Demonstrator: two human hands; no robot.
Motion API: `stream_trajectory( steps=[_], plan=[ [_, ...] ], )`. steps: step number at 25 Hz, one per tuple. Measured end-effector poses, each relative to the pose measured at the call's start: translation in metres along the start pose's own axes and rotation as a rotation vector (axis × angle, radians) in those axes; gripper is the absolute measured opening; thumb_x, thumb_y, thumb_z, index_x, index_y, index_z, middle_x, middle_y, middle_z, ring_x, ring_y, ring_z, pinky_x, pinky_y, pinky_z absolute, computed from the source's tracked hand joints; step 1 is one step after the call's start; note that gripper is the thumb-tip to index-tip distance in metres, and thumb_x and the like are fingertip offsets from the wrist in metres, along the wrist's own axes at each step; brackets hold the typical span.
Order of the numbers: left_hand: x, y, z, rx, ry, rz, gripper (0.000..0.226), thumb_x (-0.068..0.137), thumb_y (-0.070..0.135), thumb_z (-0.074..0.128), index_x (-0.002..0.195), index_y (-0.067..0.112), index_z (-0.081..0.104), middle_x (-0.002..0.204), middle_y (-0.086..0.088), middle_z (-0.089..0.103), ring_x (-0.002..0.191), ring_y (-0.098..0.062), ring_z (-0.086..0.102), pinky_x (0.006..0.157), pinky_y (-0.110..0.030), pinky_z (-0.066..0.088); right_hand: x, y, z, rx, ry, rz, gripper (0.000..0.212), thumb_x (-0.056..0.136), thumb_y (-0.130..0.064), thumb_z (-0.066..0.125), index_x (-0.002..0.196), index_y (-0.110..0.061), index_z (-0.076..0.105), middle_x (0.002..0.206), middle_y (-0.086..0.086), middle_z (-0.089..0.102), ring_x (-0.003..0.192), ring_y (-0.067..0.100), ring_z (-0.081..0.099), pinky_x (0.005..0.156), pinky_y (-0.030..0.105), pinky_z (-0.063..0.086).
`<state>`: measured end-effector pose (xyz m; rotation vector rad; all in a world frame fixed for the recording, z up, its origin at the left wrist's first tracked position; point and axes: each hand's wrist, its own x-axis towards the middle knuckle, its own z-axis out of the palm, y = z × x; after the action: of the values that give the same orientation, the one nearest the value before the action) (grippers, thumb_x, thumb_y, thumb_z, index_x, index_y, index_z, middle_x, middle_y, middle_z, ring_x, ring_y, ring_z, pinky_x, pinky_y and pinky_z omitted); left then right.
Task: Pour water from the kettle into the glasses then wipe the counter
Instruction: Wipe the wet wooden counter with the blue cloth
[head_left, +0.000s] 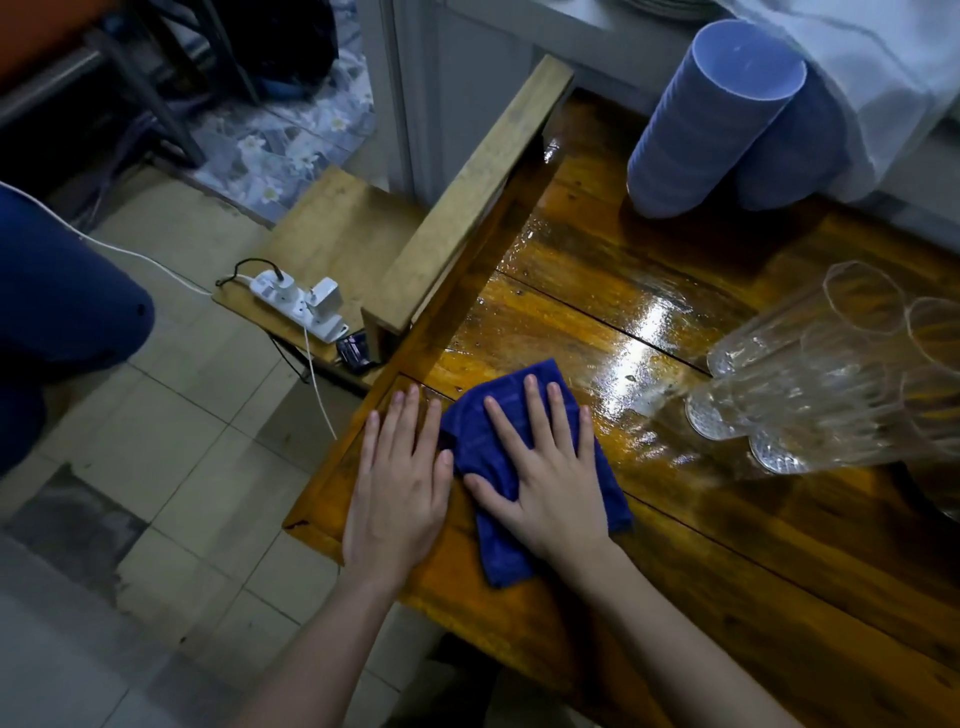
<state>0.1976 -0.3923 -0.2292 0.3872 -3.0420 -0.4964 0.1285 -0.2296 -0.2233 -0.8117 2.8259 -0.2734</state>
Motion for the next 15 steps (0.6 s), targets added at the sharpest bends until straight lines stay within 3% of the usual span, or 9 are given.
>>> stream_trajectory(
  steps=[6,15],
  plan=[
    [0.000,-0.001,0.001,0.046,-0.026,-0.008,0.058,0.100,0.039,0.026,0.153,0.016,0.021,0.161,-0.008,0.017,0.150,-0.019,0.011,0.121,-0.043,0.011,0.067,0.001,0.000,0.020,0.094,0.088,0.081,0.085,-0.077,0.024,0.154,-0.036,0.014,0.165,0.009,0.003,0.151,0.030,-0.003,0.119,0.057,0.002],
    [0.000,-0.003,0.005,0.063,-0.019,-0.009,0.060,0.098,0.041,0.029,0.153,0.018,0.020,0.161,-0.006,0.016,0.150,-0.017,0.009,0.122,-0.040,0.007,0.119,0.017,-0.007,0.026,0.081,0.114,0.081,0.086,-0.077,0.016,0.154,-0.035,0.008,0.164,0.010,-0.003,0.151,0.029,-0.007,0.119,0.057,-0.003]
  ],
)
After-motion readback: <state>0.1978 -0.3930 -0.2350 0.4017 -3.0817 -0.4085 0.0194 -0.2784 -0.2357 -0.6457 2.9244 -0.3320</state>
